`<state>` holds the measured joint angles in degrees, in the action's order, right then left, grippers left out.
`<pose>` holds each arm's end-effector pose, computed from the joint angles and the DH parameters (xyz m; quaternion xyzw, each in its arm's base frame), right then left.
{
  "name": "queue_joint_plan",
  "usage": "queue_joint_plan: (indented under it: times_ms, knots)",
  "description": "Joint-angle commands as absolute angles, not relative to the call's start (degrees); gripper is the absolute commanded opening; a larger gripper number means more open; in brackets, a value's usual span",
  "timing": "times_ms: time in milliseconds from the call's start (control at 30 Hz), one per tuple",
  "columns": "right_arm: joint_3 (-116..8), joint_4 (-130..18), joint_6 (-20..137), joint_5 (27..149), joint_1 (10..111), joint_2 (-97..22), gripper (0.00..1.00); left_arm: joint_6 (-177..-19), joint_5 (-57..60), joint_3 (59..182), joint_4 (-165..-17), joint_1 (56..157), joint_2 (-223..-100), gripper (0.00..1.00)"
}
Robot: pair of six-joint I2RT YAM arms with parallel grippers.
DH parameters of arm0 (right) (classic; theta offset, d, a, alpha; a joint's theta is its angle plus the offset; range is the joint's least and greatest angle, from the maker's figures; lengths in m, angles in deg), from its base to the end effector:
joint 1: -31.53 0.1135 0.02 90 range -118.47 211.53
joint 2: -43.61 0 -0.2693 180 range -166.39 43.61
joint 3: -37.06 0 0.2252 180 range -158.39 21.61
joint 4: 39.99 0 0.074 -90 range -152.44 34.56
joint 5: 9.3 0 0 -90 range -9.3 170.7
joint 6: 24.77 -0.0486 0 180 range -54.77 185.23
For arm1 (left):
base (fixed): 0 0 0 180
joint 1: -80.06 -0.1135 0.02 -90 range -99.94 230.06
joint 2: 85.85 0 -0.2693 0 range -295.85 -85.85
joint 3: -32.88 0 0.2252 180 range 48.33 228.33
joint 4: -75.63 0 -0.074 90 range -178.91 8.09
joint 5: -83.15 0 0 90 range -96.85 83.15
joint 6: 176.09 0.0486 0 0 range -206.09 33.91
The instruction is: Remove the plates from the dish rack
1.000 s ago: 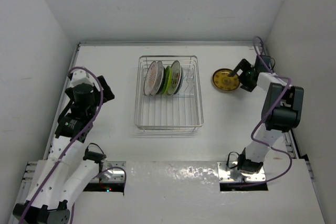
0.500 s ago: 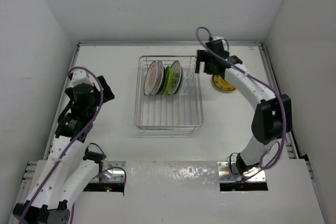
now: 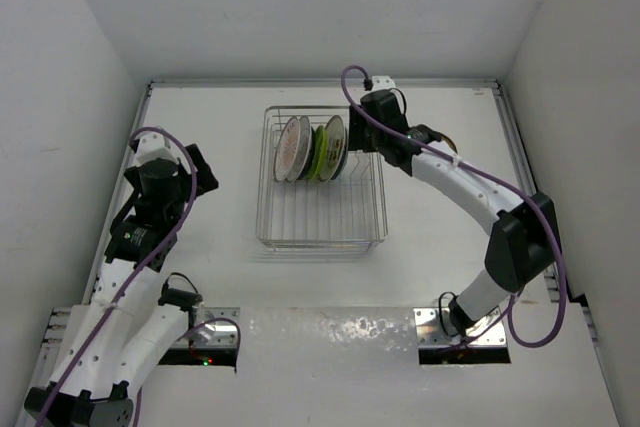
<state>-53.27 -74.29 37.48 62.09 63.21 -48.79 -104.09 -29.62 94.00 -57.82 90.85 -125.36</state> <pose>0.3085 0.1722 0.3032 0.0427 0.8827 0.0953 0.4582 0.1306 -0.0057 0.3177 -0.1579 0.8182 0.0302 0.5520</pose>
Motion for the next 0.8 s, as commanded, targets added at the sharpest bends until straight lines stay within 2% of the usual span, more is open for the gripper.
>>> queue_joint_plan:
  times_ms: [0, 200, 500, 600, 667, 767]
  knots:
    - [-53.9, -69.3, 35.4, 63.4, 63.3, -48.2, 0.56, -103.2, -28.9, 94.9, -59.9, 90.3, -125.4, 1.00]
    - [-56.6, -71.3, 33.9, 63.2, 63.6, -51.4, 0.47, -103.2, -29.1, 94.8, -59.9, 90.2, -125.1, 1.00]
    - [-71.5, -79.3, 33.9, 59.3, 66.2, -63.4, 0.42, -103.2, -29.1, 94.8, -59.9, 90.3, -125.3, 1.00]
    - [-77.9, -83.9, 34.5, 54.9, 67.6, -67.7, 0.29, -103.1, -28.9, 94.9, -59.9, 90.2, -125.2, 1.00]
    - [-83.0, -87.8, 35.1, 50.8, 68.8, -71.2, 0.23, -103.1, -28.8, 94.9, -60.0, 90.3, -125.1, 1.00]
    - [-88.5, -91.8, 35.5, 46.8, 69.9, -74.9, 0.21, -103.1, -28.7, 94.9, -60.0, 90.3, -124.9, 1.00]
